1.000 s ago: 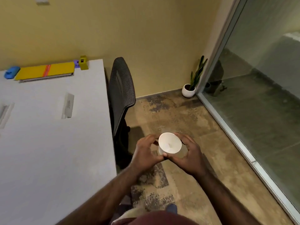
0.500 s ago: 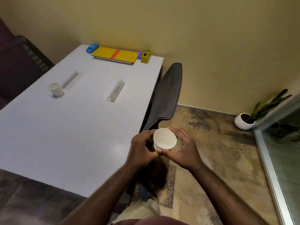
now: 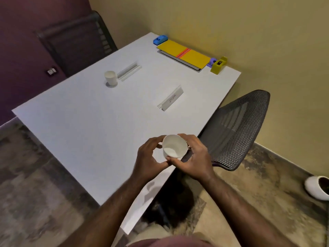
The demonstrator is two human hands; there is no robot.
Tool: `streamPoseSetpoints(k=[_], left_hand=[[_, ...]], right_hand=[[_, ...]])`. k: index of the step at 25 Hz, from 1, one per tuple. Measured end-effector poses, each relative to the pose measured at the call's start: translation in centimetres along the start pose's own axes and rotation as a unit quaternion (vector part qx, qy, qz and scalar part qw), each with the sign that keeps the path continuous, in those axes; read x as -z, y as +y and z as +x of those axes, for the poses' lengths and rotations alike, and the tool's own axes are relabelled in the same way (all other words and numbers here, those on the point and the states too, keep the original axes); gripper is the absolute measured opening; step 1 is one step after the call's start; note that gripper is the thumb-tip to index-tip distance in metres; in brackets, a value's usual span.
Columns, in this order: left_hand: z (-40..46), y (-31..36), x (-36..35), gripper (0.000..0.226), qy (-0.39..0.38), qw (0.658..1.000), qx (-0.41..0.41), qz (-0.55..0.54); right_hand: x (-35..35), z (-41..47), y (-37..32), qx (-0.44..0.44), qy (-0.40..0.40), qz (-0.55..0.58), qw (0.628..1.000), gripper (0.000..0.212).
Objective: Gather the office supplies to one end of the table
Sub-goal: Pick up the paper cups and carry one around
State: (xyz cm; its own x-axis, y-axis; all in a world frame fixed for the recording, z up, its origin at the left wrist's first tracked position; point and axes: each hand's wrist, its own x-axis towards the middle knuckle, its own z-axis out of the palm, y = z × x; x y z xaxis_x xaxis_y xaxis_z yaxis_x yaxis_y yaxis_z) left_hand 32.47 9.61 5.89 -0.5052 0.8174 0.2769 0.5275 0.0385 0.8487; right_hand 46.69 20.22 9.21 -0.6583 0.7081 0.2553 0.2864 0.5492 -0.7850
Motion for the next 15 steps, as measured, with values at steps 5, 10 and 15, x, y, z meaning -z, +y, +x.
streamPoseSetpoints(k=[5,10,15], left_hand=[[-0.2,-4.2,2.6,0.086,0.052,0.990,0.114,0.070],[-2.1,-9.1,3.5,0.095,0.061,0.955,0.231,0.173],[-3.7,-13.7,2.0,0.099,0.054,0.916,0.334,0.218]], right_hand=[[-3.1,5.8,0.3,-0.008,-0.010,-0.006,1.000,0.070],[-6.7,11.3,2.6,-0.047,-0.035,-0.014,0.998,0.069],[-10.4,15.8,7.3,-0.065,-0.039,-0.026,0.997,0.073]])
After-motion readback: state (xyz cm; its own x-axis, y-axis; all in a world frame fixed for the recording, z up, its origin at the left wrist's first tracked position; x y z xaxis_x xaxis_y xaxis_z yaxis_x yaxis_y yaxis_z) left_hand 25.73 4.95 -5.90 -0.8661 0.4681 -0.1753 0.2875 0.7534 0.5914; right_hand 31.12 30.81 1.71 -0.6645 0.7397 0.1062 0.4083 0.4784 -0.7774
